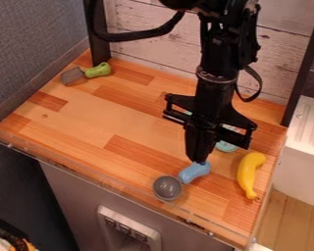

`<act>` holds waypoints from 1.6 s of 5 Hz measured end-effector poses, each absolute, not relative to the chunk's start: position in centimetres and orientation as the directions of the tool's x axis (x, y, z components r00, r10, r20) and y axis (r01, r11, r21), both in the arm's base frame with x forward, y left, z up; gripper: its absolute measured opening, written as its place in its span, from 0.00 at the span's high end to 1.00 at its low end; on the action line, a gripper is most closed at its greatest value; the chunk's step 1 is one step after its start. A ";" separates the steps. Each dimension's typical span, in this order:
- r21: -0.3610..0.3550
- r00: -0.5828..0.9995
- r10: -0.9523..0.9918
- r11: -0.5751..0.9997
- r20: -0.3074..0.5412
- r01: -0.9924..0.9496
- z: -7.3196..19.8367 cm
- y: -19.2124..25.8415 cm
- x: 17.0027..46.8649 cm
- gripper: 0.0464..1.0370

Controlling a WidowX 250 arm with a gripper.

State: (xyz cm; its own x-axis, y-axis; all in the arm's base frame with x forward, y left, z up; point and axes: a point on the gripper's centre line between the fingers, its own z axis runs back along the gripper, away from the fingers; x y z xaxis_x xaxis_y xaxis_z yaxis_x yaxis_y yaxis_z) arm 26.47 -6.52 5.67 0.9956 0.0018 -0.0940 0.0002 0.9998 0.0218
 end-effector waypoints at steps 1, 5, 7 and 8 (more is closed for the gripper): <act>0.010 0.995 -0.050 0.999 -0.091 0.051 5.6 -4.6 27.6 0.82; -0.020 0.988 -0.150 0.988 0.018 0.151 6.3 11.6 37.7 0.03; -0.009 0.998 -0.061 0.998 0.014 0.061 6.5 16.7 38.0 0.04; -0.018 0.997 -0.079 0.997 -0.006 0.079 6.3 17.1 37.9 0.04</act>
